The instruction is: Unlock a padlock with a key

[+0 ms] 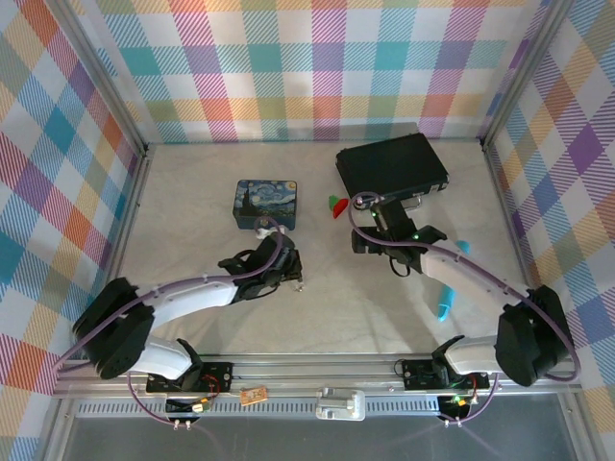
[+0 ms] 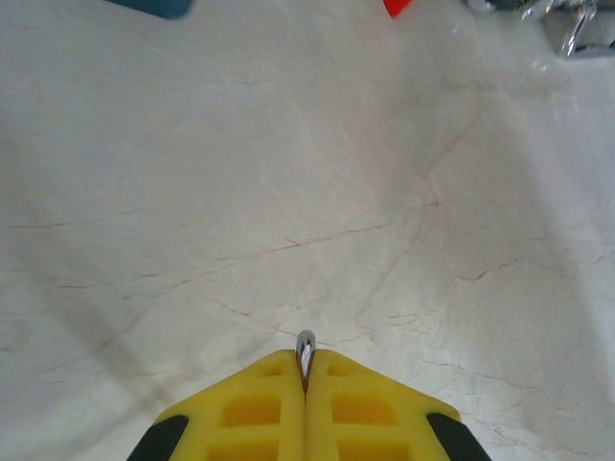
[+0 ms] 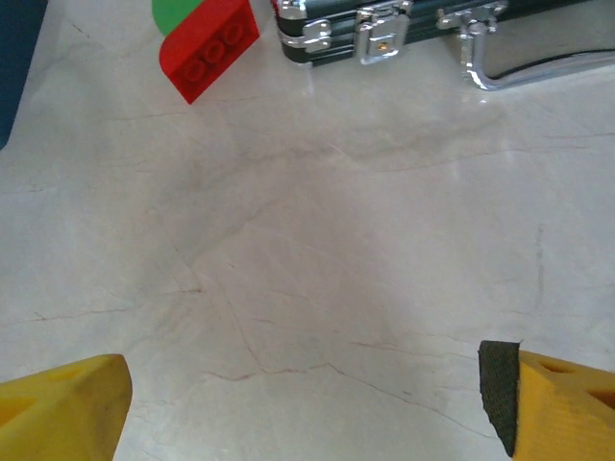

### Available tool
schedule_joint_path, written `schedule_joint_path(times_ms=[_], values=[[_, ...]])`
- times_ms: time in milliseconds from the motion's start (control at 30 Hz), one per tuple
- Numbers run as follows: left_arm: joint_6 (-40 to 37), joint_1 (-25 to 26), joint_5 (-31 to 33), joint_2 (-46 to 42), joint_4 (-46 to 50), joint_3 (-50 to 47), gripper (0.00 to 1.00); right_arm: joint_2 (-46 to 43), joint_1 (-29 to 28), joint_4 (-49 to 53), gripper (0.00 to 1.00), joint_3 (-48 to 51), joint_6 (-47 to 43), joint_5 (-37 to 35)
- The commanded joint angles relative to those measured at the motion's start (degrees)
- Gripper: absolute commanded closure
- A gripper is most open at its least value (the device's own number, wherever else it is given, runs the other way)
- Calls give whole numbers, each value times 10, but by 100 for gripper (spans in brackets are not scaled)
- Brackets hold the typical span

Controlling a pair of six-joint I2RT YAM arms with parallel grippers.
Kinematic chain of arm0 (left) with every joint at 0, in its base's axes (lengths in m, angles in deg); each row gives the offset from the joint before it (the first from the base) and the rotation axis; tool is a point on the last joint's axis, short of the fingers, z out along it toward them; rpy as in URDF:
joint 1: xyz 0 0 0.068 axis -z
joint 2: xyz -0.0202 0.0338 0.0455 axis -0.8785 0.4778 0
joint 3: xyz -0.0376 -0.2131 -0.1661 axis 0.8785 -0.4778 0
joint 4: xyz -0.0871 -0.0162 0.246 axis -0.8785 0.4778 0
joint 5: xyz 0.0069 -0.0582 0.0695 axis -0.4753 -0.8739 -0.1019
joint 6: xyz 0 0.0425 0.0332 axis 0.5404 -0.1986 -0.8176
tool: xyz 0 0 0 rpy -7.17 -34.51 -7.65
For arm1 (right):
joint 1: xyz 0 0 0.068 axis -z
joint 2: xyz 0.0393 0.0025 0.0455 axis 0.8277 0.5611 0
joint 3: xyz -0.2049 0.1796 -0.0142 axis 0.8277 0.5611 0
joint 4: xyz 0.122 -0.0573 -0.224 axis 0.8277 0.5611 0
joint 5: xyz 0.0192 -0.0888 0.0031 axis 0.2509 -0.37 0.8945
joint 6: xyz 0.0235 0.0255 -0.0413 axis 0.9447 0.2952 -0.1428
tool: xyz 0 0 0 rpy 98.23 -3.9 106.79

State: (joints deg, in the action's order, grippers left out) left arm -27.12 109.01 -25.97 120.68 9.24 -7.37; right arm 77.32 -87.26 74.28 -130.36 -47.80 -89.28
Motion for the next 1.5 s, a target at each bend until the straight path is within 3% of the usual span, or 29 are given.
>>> schedule_joint_path(times_ms=[0,167,267,300,400,567,800,1033,1100,1133,1233,1467], values=[[2,11,33,35,-37,28,100,-34,19,-14,3,27,-20,-16],[5,12,48,93,-38,55,99,-52,68,-43,2,52,-53,-15],[1,12,50,110,-21,75,87,-52,111,-68,2,63,-70,-16],[-3,11,53,111,-14,82,81,-53,128,-76,2,68,-74,-14],[-4,11,78,102,11,96,37,-59,172,-121,2,92,-90,1],[-38,2,133,43,46,100,0,-49,221,-245,3,154,-122,19],[-136,-70,220,-105,106,66,0,56,235,-453,3,197,-183,19],[-207,-230,227,-220,103,-2,0,99,254,-640,2,241,-217,48],[-218,-275,226,-226,89,-22,0,116,267,-694,3,262,-207,65],[-226,-291,237,-225,80,-31,0,108,275,-674,3,261,-200,80],[-262,-318,273,-216,32,-63,0,142,297,-743,2,279,-188,116],[-297,-378,309,-137,-127,-124,0,136,298,-731,1,280,-190,117]])
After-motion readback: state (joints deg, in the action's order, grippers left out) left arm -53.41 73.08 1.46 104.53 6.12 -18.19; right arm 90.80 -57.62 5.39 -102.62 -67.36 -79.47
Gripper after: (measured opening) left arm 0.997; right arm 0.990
